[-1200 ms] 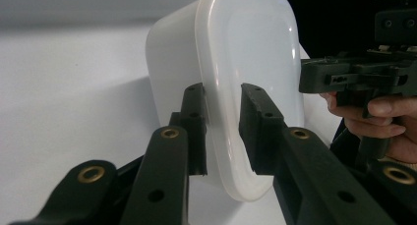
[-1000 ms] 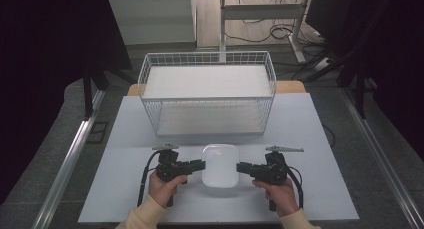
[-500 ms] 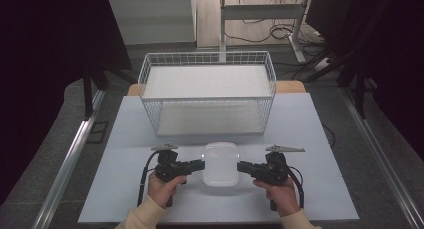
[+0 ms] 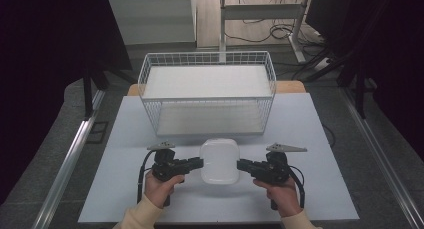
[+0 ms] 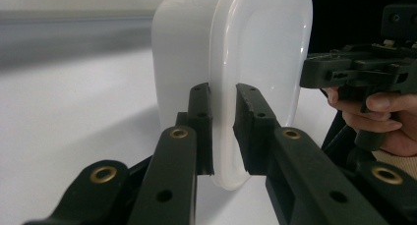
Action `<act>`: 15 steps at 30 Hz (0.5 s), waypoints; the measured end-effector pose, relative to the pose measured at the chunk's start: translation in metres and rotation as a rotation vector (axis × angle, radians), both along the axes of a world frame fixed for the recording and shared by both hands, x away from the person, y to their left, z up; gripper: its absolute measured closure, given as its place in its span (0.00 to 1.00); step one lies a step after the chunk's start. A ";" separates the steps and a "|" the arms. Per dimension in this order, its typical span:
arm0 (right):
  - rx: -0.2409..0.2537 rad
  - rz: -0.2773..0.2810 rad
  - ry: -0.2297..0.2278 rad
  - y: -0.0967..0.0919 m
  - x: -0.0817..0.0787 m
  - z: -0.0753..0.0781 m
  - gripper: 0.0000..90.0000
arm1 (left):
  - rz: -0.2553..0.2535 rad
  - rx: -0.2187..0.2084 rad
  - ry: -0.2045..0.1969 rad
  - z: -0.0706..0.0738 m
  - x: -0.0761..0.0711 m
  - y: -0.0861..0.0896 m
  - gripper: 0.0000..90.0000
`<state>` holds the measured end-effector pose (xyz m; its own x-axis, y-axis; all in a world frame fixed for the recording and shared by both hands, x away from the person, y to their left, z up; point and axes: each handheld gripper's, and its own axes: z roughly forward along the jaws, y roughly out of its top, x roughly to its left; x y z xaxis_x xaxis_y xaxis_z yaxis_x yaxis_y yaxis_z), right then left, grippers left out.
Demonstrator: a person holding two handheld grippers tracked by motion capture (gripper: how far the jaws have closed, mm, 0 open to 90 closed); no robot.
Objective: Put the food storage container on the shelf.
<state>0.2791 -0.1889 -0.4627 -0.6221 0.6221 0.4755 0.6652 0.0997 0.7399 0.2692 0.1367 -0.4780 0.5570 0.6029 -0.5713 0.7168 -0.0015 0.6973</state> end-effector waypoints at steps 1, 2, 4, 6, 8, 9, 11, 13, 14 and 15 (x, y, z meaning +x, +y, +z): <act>0.002 0.000 -0.005 0.001 -0.001 0.002 0.88 | 0.000 0.001 -0.007 0.002 0.000 0.001 0.87; 0.001 0.003 -0.016 0.001 -0.002 0.005 0.88 | 0.003 -0.003 -0.009 0.004 -0.001 0.001 0.87; 0.001 0.005 -0.026 0.002 -0.002 0.007 0.89 | 0.004 -0.002 -0.017 0.006 -0.001 0.002 0.87; 0.000 0.005 -0.034 0.003 -0.003 0.010 0.88 | 0.005 0.001 -0.023 0.008 -0.002 0.003 0.87; 0.000 0.005 -0.038 0.004 -0.003 0.011 0.88 | 0.006 0.004 -0.028 0.010 -0.002 0.003 0.87; -0.007 0.008 -0.042 0.005 -0.002 0.013 0.88 | 0.004 0.005 -0.029 0.010 -0.001 0.004 0.87; -0.007 0.007 -0.042 0.005 -0.002 0.013 0.88 | 0.009 0.005 -0.025 0.011 0.000 0.004 0.87; -0.009 0.006 -0.042 0.007 -0.001 0.014 0.88 | 0.011 0.011 -0.031 0.013 0.001 0.005 0.87; -0.008 0.009 -0.043 0.007 0.000 0.014 0.88 | 0.012 0.013 -0.036 0.014 0.001 0.006 0.87; -0.007 0.008 -0.042 0.008 0.001 0.015 0.89 | 0.014 0.016 -0.035 0.015 0.001 0.006 0.87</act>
